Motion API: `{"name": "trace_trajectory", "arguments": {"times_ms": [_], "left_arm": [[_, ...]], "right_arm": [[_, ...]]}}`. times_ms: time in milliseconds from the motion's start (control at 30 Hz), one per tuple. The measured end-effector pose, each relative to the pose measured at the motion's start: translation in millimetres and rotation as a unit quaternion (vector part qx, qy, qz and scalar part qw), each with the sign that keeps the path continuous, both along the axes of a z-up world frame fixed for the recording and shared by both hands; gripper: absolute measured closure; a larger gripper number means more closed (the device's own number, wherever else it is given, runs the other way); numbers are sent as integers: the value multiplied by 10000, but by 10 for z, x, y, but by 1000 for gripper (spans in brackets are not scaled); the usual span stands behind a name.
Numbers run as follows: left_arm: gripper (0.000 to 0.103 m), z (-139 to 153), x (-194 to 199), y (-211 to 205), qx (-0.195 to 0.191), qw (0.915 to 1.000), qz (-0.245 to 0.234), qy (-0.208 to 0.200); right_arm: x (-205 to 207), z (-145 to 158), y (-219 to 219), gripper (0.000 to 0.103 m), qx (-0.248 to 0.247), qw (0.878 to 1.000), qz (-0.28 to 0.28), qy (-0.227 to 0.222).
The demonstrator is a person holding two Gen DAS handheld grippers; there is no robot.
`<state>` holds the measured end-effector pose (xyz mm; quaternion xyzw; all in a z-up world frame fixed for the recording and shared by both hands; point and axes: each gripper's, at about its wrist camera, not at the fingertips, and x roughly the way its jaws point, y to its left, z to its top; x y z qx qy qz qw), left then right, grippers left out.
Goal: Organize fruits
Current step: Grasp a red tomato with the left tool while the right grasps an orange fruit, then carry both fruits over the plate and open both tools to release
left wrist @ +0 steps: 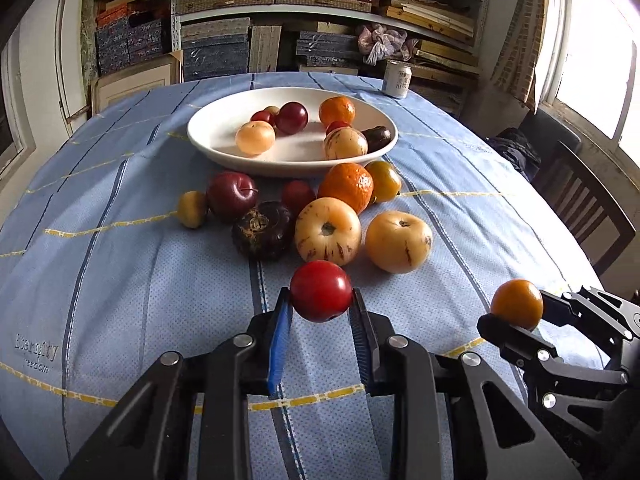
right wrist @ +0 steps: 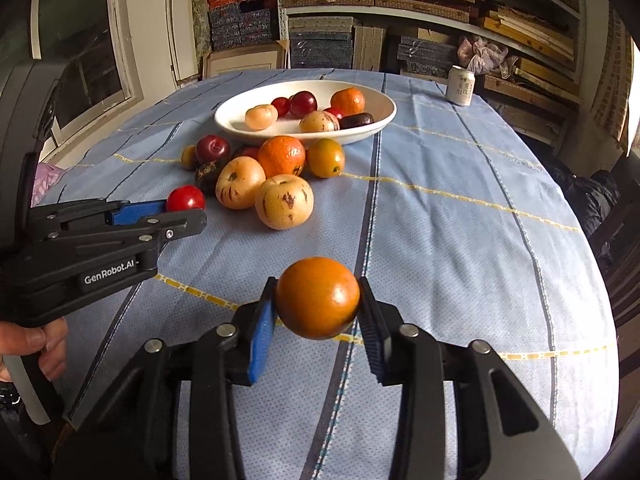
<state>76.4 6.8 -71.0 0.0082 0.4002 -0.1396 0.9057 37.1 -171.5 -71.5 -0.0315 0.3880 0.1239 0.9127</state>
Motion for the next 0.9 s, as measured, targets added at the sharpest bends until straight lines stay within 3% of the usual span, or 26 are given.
{"name": "trace_trajectory", "arguments": {"times_ms": [100,300,567,733,900], "left_arm": [[74,91,44,34,-358,9989,-287,68],[74,342,346,209,-319,9994,-91,-116],[74,692,1109,421,167,9985,327,-400],[74,877,1630,491,156,9970,571,-508],[74,815,1932,529,259,9966,686,-375]], "right_arm": [[79,140,-43,65,30,9999,-12,-128],[423,491,-73,65,92,9988,67,-486],[1228,926,-23,65,18,9951,342,-924],[1868,966,-13,65,378,9951,436,-798],[2288,892,28,65,524,9960,294,-666]]}}
